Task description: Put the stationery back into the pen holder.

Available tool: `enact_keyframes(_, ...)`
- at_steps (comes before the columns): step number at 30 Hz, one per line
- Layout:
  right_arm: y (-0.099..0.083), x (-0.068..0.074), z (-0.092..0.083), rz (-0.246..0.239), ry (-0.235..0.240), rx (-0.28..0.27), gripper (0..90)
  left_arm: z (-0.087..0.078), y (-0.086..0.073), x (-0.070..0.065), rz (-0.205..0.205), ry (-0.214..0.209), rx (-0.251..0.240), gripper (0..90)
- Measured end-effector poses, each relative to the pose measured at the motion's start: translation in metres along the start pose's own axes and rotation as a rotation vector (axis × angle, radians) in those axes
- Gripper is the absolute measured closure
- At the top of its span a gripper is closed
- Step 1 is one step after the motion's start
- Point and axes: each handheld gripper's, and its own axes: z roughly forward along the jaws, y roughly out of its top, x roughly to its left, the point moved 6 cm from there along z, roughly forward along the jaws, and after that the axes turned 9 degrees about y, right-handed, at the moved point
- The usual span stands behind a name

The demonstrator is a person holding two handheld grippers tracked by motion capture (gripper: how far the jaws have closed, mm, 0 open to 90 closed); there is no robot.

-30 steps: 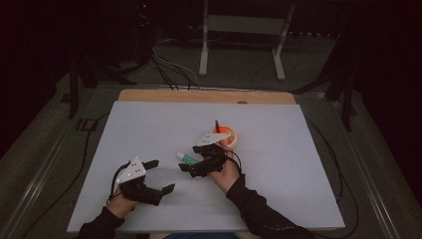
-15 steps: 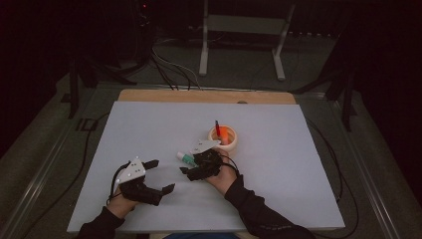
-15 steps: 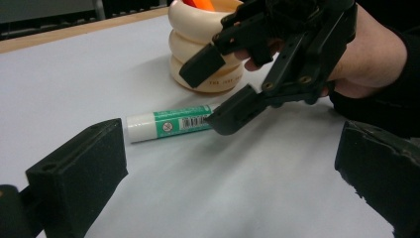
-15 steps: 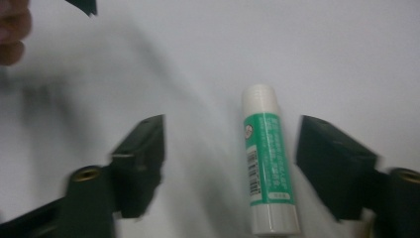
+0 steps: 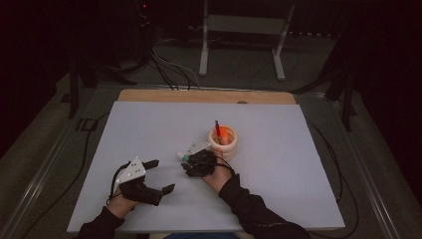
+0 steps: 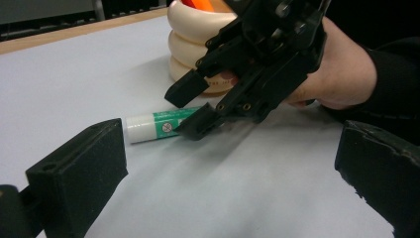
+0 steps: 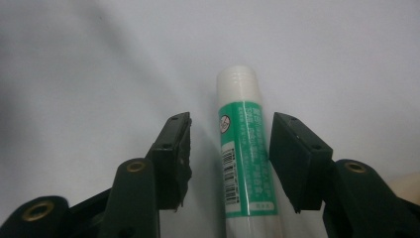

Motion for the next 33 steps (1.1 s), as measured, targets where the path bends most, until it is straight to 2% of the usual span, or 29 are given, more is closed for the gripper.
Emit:
enact_keyframes(7, -0.002, -0.004, 0.005, 0.025, -0.022, 0.030, 52.9, 0.000, 0.000, 0.000, 0.002, 0.001, 0.002, 0.2)
enact_keyframes(16, -0.011, -0.005, 0.006, 0.074, -0.004, 0.079, 60.5, 0.000, 0.000, 0.000, 0.000, 0.005, 0.005, 0.2)
enact_keyframes(21, -0.011, -0.005, 0.006, 0.104, 0.018, 0.094, 65.2, 0.000, 0.000, 0.001, -0.001, 0.007, 0.006, 0.2)
enact_keyframes(25, -0.010, -0.006, 0.006, 0.111, 0.039, 0.109, 65.8, 0.000, 0.000, 0.001, -0.002, 0.007, 0.006, 0.2)
enact_keyframes(28, -0.009, -0.006, 0.006, 0.103, 0.033, 0.117, 66.4, 0.000, 0.000, 0.001, -0.003, 0.007, 0.008, 0.2)
enact_keyframes(33, -0.008, 0.001, -0.001, 0.087, 0.034, 0.091, 66.5, -0.001, 0.001, 0.002, -0.014, 0.007, -0.001, 0.2)
